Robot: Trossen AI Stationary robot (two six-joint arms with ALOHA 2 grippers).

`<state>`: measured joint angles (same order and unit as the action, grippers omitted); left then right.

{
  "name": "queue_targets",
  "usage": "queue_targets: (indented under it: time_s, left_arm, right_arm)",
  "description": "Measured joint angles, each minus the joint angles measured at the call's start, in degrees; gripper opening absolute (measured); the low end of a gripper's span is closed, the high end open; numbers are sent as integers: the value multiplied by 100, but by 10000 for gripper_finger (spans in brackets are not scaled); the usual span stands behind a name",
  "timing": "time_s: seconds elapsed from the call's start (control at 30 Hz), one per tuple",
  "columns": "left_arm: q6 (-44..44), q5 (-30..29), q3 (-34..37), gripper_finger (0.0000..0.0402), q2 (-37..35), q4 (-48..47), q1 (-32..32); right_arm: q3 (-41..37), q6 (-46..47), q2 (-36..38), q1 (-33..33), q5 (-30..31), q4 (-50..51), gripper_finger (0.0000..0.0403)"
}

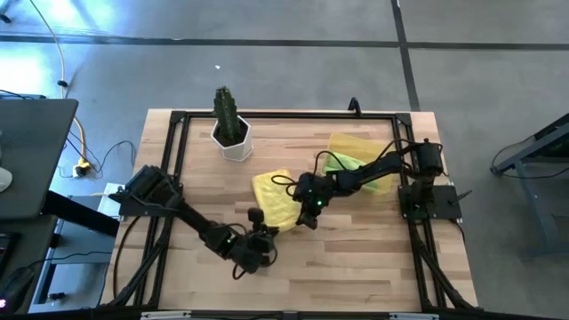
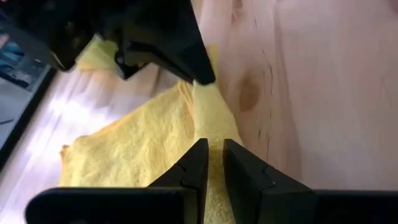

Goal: Roll microfiber towels into tight, uniform cylinder then place into a basket
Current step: Roll the yellow microfiber cloth

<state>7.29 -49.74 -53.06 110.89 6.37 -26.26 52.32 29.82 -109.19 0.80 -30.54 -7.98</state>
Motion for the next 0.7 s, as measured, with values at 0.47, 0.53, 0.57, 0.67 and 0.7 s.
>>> queue_targets:
  time_s: [0.47,0.53,0.57,0.67,0.7]
  left_arm:
    - [728,578,-2,42,-4,-888,319]
    - [962,775,-2,42,-5,-930,377]
    - [1069,891,-2,42,-9,-934,405]
    - [1436,1266,-4,42,-31,-934,494]
    - [1563,1395,-11,42,-37,-930,520]
  right_arm:
    - [6,-33,2,-2,12,-111,4]
    - [6,-43,2,-2,15,-132,5]
    - [6,-101,4,-2,15,-136,6]
    - [6,-450,4,-2,22,-146,7]
    - [6,-647,4,-2,24,-141,8]
